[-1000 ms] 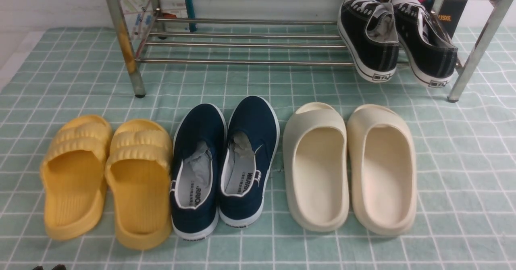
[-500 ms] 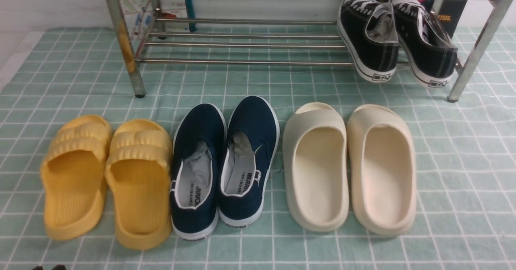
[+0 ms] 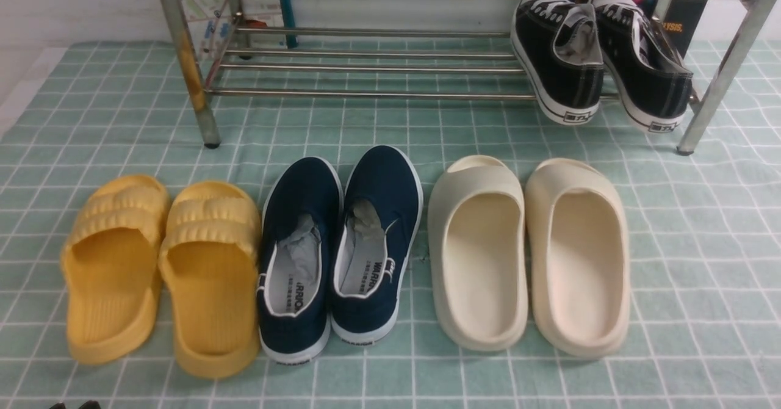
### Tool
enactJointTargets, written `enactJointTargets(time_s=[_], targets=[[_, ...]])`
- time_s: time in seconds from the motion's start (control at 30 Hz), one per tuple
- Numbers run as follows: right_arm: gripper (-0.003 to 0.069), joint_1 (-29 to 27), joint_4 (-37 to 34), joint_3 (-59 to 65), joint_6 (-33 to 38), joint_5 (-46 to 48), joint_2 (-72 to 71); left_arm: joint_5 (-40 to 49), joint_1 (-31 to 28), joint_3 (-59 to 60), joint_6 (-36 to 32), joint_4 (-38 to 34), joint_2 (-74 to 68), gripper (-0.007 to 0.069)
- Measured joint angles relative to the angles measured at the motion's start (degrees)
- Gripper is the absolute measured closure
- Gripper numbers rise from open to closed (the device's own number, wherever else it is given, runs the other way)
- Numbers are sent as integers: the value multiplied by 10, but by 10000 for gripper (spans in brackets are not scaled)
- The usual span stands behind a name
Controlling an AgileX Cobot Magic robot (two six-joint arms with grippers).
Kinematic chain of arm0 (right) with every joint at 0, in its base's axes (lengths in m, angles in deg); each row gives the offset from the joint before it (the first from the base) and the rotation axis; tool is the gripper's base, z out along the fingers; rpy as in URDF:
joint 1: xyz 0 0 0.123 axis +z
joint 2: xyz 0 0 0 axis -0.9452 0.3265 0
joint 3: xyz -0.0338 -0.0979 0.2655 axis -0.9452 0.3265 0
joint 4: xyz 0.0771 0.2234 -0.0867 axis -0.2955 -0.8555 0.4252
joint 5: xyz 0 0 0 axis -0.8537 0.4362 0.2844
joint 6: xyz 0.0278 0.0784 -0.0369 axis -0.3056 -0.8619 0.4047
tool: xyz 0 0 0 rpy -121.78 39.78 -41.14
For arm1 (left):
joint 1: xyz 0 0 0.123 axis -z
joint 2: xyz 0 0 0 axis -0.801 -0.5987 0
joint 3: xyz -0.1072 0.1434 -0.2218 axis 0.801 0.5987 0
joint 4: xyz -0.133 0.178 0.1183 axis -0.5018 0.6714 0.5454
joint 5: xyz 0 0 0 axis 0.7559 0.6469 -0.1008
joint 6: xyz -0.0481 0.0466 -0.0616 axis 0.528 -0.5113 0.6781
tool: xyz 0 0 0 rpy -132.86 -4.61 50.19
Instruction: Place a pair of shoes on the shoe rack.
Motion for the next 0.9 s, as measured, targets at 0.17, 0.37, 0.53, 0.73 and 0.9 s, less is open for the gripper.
enactJointTargets(time_s=[0.17, 0.37, 0.53, 0.73, 0.9], targets=[[643, 0, 0, -1, 0, 6, 0, 0, 0, 0, 0, 0, 0, 386], [637, 0, 0, -1, 0, 6, 0, 0, 0, 0, 0, 0, 0, 386], [633, 0, 0, -2, 0, 6, 0, 0, 0, 0, 0, 0, 0, 386], [631, 0, 0, -2, 0, 6, 0, 0, 0, 0, 0, 0, 0, 386], [631, 0, 0, -2, 0, 6, 0, 0, 0, 0, 0, 0, 0, 386]])
